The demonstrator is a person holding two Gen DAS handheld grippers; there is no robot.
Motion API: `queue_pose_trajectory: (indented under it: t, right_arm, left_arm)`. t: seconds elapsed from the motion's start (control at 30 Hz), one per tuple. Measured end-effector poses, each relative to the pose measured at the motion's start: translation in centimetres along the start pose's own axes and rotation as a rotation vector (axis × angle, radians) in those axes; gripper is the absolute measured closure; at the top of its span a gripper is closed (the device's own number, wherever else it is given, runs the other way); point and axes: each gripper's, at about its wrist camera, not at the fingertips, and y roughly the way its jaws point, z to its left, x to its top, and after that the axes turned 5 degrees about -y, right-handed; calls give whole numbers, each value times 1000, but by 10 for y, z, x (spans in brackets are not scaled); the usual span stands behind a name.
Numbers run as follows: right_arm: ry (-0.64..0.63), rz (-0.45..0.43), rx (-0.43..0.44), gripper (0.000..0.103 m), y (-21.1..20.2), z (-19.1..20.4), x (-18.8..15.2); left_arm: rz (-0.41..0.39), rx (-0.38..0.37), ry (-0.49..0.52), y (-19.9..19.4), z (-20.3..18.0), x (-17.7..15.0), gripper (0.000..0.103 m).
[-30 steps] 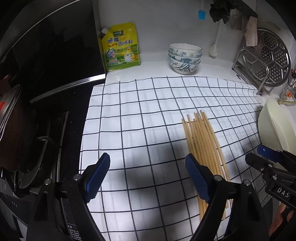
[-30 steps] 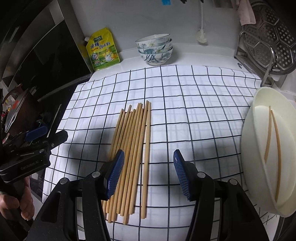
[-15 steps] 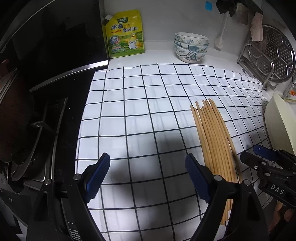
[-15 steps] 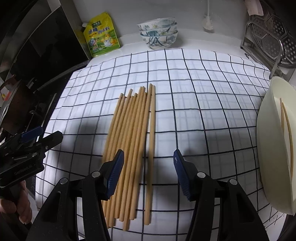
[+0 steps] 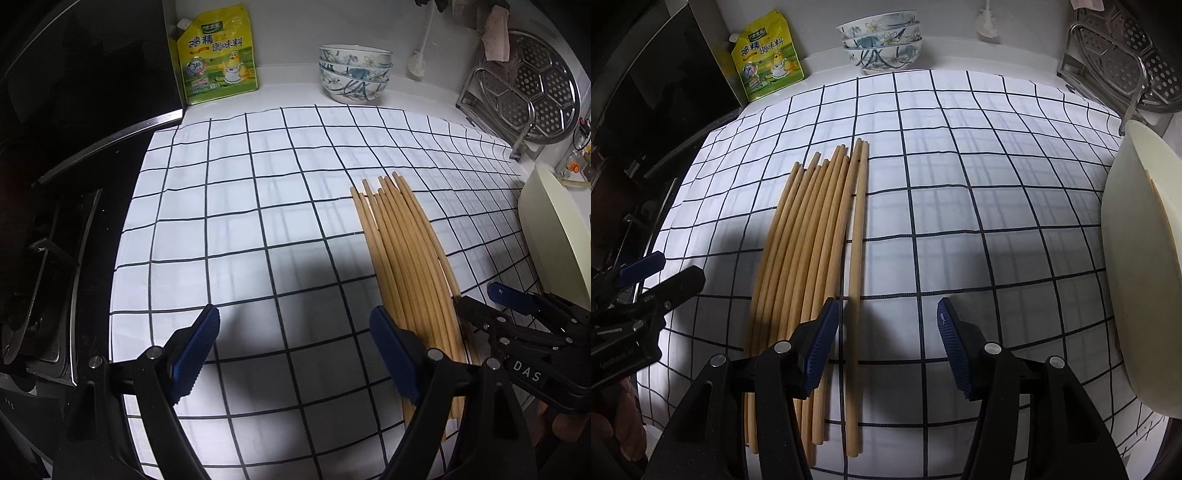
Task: Organize utensils
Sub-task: 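Lower both tools onto the remaining chopsticks on the cloth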
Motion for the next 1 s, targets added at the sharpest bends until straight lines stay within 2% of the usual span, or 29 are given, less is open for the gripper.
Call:
queue_pose_trajectory:
  t: [0.43, 1.0]
  right_arm:
    - [-68, -11, -71, 50, 2, 6, -1]
    - [-30, -17, -117, 50, 0, -13, -4]
  left_arm:
    - [21, -20, 25, 7, -14, -7, 21]
    - [41, -10, 71, 17, -31, -12, 20]
